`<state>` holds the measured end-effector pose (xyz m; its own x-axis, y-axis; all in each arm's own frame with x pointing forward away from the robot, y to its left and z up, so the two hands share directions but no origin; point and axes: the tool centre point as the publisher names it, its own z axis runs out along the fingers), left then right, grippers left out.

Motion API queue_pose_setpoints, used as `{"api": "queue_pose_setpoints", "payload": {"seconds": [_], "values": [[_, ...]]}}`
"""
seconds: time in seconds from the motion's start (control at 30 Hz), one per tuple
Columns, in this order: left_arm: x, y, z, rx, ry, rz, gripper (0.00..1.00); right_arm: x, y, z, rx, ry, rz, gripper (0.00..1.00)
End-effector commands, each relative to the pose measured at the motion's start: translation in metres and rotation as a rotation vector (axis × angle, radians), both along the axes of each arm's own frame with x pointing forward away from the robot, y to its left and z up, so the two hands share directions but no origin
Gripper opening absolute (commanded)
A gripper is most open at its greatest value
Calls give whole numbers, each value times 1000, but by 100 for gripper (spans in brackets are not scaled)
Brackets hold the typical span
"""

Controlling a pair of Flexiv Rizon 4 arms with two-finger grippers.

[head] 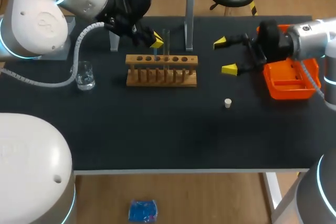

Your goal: Invert the test tube, pick up the pipette, mount the tip to pipette, aspirate from beaker and dispense into the tube, eject the tip, return the pipette, and cap with the stopper.

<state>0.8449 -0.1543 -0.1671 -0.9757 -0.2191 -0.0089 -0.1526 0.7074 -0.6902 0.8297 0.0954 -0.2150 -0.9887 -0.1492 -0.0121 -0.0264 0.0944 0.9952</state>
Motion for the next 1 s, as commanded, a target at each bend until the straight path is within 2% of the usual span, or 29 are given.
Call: {"api": "queue_pose_setpoints", "payload": {"seconds": [0.03, 0.23, 0.53, 1.0], "values": [[0, 1, 1, 2, 2, -2, 0, -18, 18, 10, -3, -3, -27, 100], [0, 1, 1, 2, 2, -2, 0, -20, 51, 10, 12, -22, -58, 100], [0, 1, 1, 2, 2, -2, 0, -17, 98, 8, 36, 9, -48, 100], [0, 1, 1, 2, 2, -2, 0, -6, 147, 14, 59, 41, -28, 100]]}}
